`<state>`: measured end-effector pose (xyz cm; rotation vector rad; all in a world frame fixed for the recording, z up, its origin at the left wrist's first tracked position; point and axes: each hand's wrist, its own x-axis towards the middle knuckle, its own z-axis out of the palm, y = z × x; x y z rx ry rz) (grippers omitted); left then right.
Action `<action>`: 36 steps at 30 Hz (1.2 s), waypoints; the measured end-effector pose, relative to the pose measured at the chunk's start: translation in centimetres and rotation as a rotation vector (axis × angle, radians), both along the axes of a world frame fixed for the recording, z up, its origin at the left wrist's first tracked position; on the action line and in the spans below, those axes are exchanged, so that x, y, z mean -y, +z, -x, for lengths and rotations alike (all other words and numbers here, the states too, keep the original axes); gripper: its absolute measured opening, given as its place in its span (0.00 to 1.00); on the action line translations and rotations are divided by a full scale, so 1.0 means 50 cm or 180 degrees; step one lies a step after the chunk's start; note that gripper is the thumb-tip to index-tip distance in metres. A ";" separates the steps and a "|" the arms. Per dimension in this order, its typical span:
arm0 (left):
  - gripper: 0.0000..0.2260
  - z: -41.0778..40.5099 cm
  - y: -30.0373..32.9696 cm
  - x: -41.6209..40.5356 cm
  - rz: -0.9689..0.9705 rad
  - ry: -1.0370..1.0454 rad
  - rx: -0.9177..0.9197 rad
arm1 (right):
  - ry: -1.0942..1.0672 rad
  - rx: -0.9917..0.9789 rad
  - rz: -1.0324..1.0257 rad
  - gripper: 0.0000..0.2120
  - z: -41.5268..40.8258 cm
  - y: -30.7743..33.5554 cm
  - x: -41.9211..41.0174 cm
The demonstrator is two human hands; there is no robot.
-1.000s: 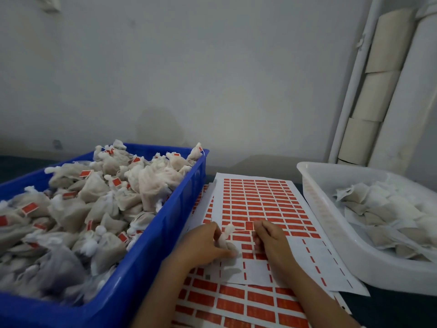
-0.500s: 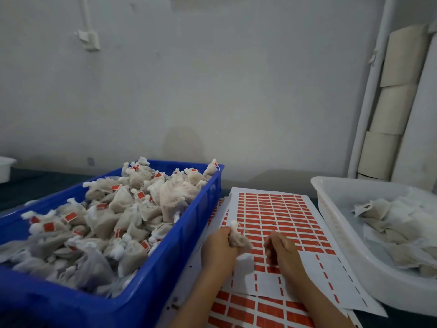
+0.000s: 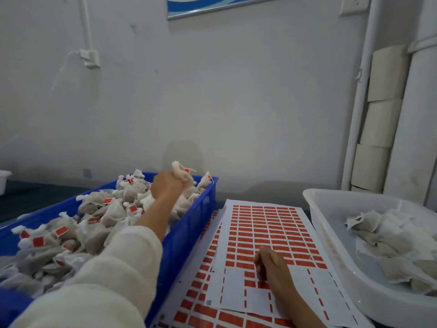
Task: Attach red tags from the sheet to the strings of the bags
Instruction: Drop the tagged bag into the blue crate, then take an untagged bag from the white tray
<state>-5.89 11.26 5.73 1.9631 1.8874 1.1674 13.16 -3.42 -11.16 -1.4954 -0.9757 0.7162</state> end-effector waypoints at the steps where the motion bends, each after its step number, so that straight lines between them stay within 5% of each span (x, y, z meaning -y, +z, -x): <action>1: 0.16 0.024 0.005 -0.015 0.0032 0.0210 -0.0068 | -0.0005 -0.0002 0.0025 0.19 -0.001 0.000 -0.003; 5: 0.12 0.126 -0.008 -0.048 0.0120 0.0464 -0.0316 | -0.0051 0.0032 0.0058 0.19 -0.002 -0.002 -0.009; 9: 0.18 0.182 -0.059 -0.066 0.0552 0.0527 -0.1518 | -0.0072 -0.0025 0.0048 0.19 -0.001 -0.004 -0.010; 15: 0.22 0.204 -0.110 -0.077 0.0685 0.0225 0.0257 | -0.0058 -0.0008 0.0104 0.19 -0.006 -0.005 -0.015; 21: 0.28 0.172 -0.095 -0.064 0.0919 0.0418 -0.0632 | -0.0064 0.0055 0.0141 0.18 -0.003 -0.003 -0.014; 25: 0.27 0.123 -0.022 -0.031 0.0238 0.0680 -0.0257 | -0.0065 0.0049 0.0080 0.18 0.002 -0.002 -0.009; 30: 0.02 -0.001 0.101 0.089 -0.0053 -0.1187 -0.0456 | -0.0066 0.0062 0.0010 0.16 0.008 0.005 0.000; 36: 0.09 -0.131 0.042 0.210 0.0359 -0.2075 -0.0640 | -0.0131 0.0143 -0.0419 0.14 -0.001 0.035 0.018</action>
